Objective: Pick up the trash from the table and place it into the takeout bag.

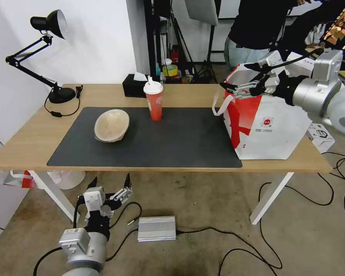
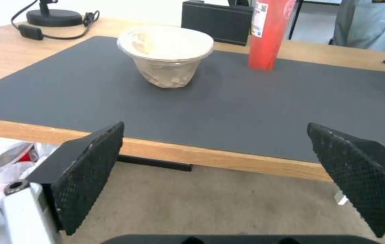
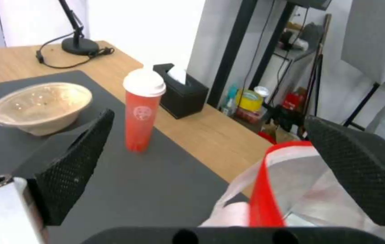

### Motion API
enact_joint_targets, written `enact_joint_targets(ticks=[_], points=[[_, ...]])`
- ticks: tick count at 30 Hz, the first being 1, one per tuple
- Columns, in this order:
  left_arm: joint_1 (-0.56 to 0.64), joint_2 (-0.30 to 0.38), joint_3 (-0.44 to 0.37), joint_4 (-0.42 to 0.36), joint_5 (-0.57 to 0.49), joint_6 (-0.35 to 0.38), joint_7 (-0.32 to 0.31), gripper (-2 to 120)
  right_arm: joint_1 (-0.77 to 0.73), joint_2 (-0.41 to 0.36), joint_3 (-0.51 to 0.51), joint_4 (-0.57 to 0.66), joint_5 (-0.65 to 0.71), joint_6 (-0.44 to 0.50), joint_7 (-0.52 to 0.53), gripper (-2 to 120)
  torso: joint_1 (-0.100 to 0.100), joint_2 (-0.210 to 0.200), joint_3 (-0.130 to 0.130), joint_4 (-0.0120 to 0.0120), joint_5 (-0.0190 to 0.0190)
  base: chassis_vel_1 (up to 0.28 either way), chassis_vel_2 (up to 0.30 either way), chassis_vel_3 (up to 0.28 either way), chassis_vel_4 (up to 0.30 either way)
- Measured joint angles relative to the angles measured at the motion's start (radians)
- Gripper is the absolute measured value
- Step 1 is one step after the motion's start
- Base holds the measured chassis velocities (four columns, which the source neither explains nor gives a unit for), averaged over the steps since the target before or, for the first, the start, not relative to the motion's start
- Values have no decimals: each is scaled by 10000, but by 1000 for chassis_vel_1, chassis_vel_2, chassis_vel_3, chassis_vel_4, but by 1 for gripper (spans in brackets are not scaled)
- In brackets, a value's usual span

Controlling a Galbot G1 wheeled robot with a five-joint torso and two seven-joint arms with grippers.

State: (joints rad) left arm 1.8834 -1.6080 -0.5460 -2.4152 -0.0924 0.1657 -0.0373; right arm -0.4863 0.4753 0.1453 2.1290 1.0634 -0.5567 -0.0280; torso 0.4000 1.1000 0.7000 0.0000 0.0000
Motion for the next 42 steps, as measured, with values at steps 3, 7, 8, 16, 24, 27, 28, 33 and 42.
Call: enact_joint_targets(ticks=[3,7,8,16,24,27,28,33,42], points=[[-1,0,-6,-10,0,0,-2,103,-304,9,-1,153,9,407,293,100,0,0,0,1,0,0,0,0,0],[-2,0,-3,-20,2,-1,-4,99,-615,21,-8,344,6,763,599,100,0,0,0,0,0,0,0,0,0],[-1,0,0,-21,5,-2,-5,99,-718,35,-12,422,-1,882,701,100,0,0,0,-1,0,0,0,0,0],[11,0,7,-27,54,-16,-9,99,-1151,191,-18,809,-58,1408,1200,100,0,0,0,0,0,0,0,0,0],[28,0,-6,-82,81,-30,-6,99,-1504,259,-12,1084,-162,2031,1625,100,-1,0,1,0,0,0,0,0,0],[29,0,1,-82,109,-34,0,99,-1647,344,-14,1217,-233,2244,1820,100,0,0,1,0,0,0,0,0,0],[23,0,6,-82,123,-35,2,99,-1721,377,-19,1269,-271,2343,1873,100,-1,0,1,0,-1,0,0,0,0],[14,0,7,-72,134,-36,7,99,-1899,423,-35,1382,-372,2563,2001,100,-1,0,1,1,0,0,0,0,0],[-12,0,10,41,149,-44,11,99,-2760,576,8,1824,-963,3119,2319,100,0,0,0,1,1,0,0,0,0]])
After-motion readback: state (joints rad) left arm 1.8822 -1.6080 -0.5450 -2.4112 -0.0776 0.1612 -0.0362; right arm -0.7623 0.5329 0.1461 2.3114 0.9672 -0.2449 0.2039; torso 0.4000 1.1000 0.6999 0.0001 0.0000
